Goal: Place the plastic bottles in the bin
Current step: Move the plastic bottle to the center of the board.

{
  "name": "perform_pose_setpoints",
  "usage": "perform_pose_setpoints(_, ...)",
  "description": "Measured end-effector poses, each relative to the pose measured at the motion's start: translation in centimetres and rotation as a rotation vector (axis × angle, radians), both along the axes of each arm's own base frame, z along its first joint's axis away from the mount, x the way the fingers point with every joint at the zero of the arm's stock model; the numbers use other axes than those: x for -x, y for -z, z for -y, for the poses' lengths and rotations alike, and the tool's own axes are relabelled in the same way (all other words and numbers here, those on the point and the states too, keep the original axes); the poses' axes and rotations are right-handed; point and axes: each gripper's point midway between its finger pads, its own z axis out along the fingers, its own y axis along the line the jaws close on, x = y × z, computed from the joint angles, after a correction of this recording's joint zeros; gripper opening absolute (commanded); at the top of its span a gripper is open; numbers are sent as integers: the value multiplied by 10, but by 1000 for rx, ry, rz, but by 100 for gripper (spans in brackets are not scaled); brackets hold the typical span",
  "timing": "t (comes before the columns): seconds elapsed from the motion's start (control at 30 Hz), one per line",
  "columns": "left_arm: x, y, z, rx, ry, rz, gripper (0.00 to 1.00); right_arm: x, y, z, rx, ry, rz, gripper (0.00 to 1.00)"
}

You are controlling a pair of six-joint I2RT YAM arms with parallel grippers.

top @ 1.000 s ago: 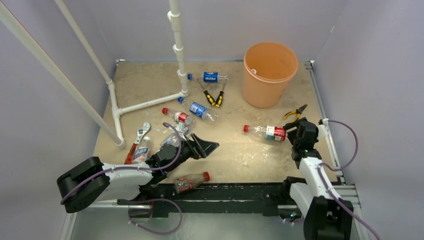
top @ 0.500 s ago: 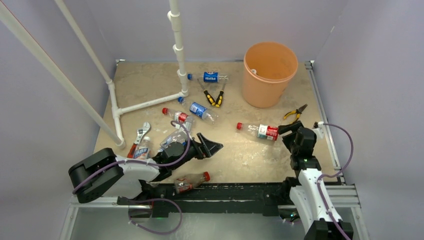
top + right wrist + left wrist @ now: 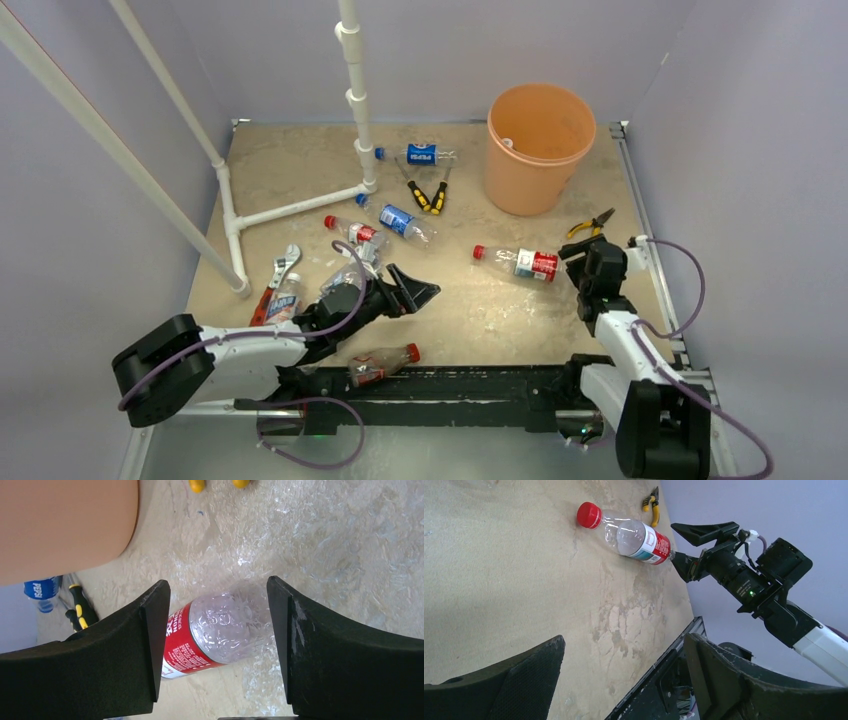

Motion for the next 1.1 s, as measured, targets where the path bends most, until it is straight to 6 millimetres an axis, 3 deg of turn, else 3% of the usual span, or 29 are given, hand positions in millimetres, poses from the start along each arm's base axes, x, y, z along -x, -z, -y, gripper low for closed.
perform_pose_setpoints(0.17, 0, -6, -7, -5, -26, 4, 87, -14, 0, -6, 7, -47, 36, 60)
perform_pose_setpoints(0.3, -4, -4, -10, -14, -55, 4, 86, -12, 1, -28, -2, -131, 75, 58)
perform_pose_setpoints(0.63, -3, 41, -4, -127, -47, -67, 85, 15, 5, -85, -98, -311, 123, 57)
perform_pose_setpoints(0.83, -10, 26, 6, -105, -49, -43, 85, 35, 10, -121, -165, -434, 121, 59)
perform_pose_setpoints(0.97, -13, 18, 6, -117, -57, -17, 85, 41, 7, -130, -170, -478, 123, 62)
perform_pose_setpoints(1.03, -14, 13, 4, -128, -57, 2, 85, 43, 1, -129, -155, -484, 147, 67)
perform_pose_setpoints(1.1, -15, 7, 2, -136, -59, 23, 85, 41, -13, -125, -126, -478, 190, 79)
